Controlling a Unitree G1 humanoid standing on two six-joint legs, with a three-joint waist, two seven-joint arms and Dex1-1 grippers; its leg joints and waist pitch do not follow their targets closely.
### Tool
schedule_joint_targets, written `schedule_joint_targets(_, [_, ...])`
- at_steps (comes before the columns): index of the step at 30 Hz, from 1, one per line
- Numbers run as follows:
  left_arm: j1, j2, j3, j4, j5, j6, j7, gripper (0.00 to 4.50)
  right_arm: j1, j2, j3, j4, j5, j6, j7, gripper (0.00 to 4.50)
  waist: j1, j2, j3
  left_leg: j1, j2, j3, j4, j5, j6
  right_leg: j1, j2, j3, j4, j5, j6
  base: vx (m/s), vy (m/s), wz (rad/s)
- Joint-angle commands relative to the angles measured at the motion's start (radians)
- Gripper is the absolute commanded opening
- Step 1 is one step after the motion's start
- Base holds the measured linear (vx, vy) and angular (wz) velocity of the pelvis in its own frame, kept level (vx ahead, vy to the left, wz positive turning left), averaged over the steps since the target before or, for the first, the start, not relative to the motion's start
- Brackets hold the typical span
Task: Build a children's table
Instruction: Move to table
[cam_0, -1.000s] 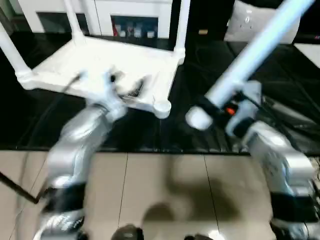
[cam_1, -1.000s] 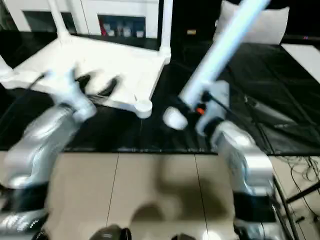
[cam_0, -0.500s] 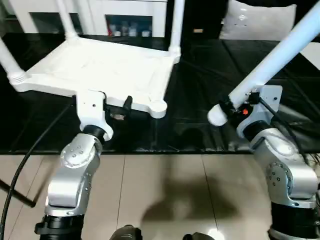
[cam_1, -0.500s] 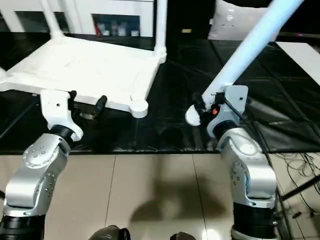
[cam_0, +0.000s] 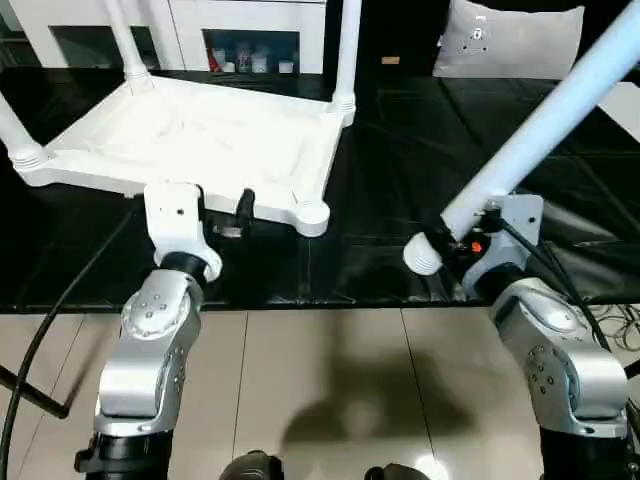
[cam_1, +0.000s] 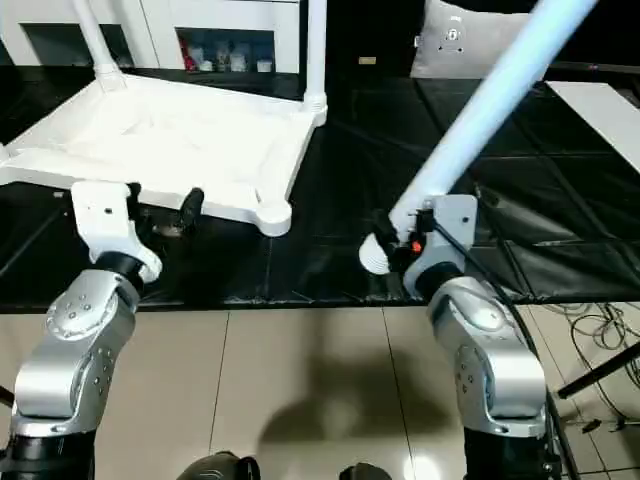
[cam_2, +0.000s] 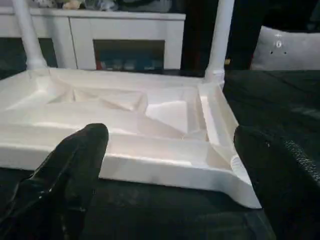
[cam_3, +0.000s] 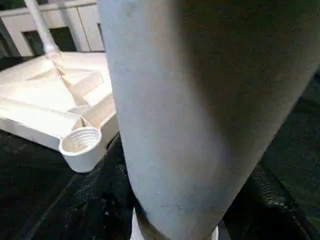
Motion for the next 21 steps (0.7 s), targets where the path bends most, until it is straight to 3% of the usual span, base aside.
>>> schedule_joint_targets(1, [-0.004, -0.005, -0.012, 0.0, 0.008, 0.004, 0.003, 4.5, 0.006, -0.003, 0.003, -0.011, -0.001, -0.011, -0.005, 1.86, -0.002, -0.006, -0.059, 0.042, 0.116, -0.073, -0.112, -0.432, -0.11, 0.014, -0.063, 0.055, -0.087, -0.325, -0.107, 0.0, 0.0, 0.0])
schedule_joint_targets(4, [-0.012, -0.006, -0.012, 0.003, 0.008, 0.008, 0.002, 4.5, -0.02, -0.004, 0.007, 0.003, -0.009, -0.02, -0.005, 1.86, -0.003, 0.0, -0.053, 0.042, 0.115, -0.076, -0.113, -0.458, -0.117, 0.011, -0.065, 0.056, -0.088, -0.355, -0.1, 0.0, 0.0, 0.0])
schedule_joint_targets(9, [-0.018, -0.007, -0.014, 0.012, 0.008, 0.002, -0.001, 4.5, -0.028, -0.022, -0.008, -0.003, -0.008, -0.025, 0.001, 1.86, -0.009, 0.0, -0.052, 0.045, 0.114, -0.079, -0.113, -0.491, -0.13, 0.008, -0.064, 0.057, -0.092, -0.381, -0.087, 0.0, 0.0, 0.0])
schedule_joint_targets(11, [-0.026, -0.009, -0.016, 0.015, 0.011, 0.003, 0.001, 4.5, -0.034, -0.027, -0.014, 0.008, -0.004, -0.028, 0.004, 1.86, -0.01, -0.006, -0.056, 0.043, 0.115, -0.078, -0.113, -0.483, -0.126, 0.011, -0.063, 0.056, -0.091, -0.369, -0.088, 0.0, 0.0, 0.0])
schedule_joint_targets(14, [-0.031, -0.005, -0.011, 0.016, 0.009, 0.002, -0.002, 4.5, -0.053, -0.026, -0.009, 0.038, -0.015, -0.042, -0.001, 1.86, -0.01, 0.0, -0.053, 0.042, 0.113, -0.078, -0.113, -0.472, -0.122, 0.009, -0.065, 0.057, -0.09, -0.359, -0.099, 0.0, 0.0, 0.0])
schedule_joint_targets(21, [-0.04, -0.006, -0.015, 0.032, 0.017, -0.005, 0.0, 4.5, -0.033, -0.018, 0.004, 0.024, -0.017, -0.039, -0.004, 1.86, -0.007, -0.001, -0.059, 0.039, 0.113, -0.072, -0.113, -0.425, -0.101, 0.016, -0.067, 0.059, -0.087, -0.299, -0.116, 0.0, 0.0, 0.0])
